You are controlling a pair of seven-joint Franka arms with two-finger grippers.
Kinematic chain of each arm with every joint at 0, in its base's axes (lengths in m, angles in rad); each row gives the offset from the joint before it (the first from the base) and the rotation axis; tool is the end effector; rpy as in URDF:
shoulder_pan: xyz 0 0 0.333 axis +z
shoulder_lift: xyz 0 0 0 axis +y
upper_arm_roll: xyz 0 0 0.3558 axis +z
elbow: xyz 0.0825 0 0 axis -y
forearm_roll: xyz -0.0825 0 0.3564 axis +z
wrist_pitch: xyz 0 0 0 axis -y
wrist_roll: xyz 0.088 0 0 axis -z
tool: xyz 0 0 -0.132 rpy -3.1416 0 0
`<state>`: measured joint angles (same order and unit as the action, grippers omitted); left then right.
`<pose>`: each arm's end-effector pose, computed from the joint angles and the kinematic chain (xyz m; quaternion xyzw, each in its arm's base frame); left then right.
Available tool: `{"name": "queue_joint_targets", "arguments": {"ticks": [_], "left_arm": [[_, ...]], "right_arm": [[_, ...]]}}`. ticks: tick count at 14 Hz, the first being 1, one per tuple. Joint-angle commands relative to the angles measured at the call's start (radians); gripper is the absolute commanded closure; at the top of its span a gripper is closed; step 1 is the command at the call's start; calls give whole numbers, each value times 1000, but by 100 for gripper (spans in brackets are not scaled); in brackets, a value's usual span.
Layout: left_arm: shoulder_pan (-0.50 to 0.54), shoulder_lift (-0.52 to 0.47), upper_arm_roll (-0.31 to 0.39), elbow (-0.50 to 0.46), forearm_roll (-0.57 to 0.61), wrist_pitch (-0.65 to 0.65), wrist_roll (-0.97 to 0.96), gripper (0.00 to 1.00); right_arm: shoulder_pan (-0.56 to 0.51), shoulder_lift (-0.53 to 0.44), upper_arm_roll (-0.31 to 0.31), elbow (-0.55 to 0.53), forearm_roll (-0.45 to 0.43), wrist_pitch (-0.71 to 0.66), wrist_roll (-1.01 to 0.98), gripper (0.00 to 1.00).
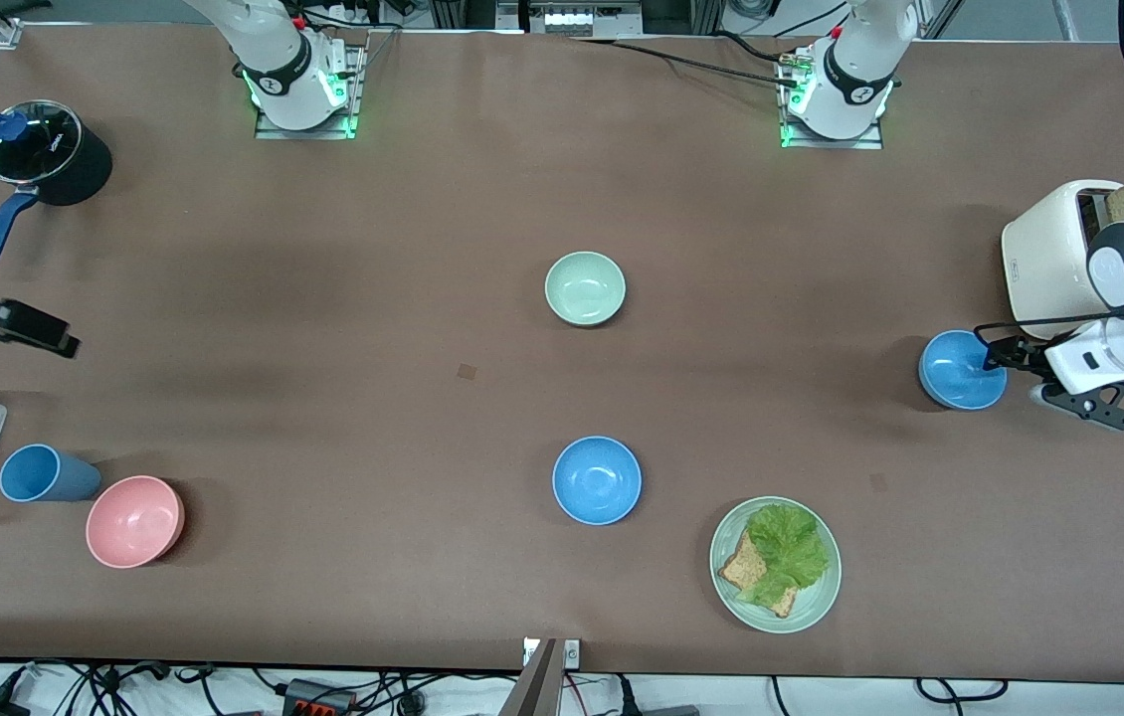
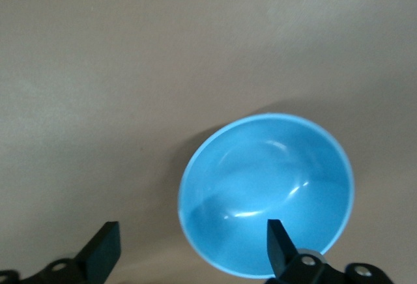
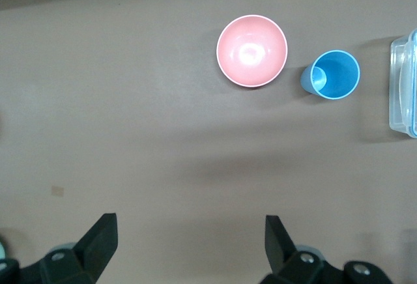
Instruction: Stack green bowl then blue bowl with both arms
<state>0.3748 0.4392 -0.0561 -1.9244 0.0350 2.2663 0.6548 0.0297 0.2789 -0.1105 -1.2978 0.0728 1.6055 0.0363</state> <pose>0.5778 0.1945 0.2844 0.9831 -0.1767 -0.0430 0.0218 0.6250 -0.0303 0.6043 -0.9980 0.0569 -0.0156 0.0209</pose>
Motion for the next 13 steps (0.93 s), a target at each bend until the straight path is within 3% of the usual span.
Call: {"name": "queue_joint_targets", "arguments": {"ticks": [1, 5, 10, 13], "left_arm": [[15, -2, -11, -24, 19, 25, 29, 8], [15, 21, -11, -27, 19, 27, 28, 18], [22, 53, -13, -27, 19, 56, 32, 25], [21, 59, -14, -27, 19, 56, 32, 41]], "right_arm": [[-45, -52, 55, -40, -21, -35, -13, 0], [-43, -81, 60, -58, -48, -59, -18, 0], [-40, -184, 63, -216, -88, -21, -50, 0], [-42, -239, 63, -328, -85, 45, -50, 0]]}}
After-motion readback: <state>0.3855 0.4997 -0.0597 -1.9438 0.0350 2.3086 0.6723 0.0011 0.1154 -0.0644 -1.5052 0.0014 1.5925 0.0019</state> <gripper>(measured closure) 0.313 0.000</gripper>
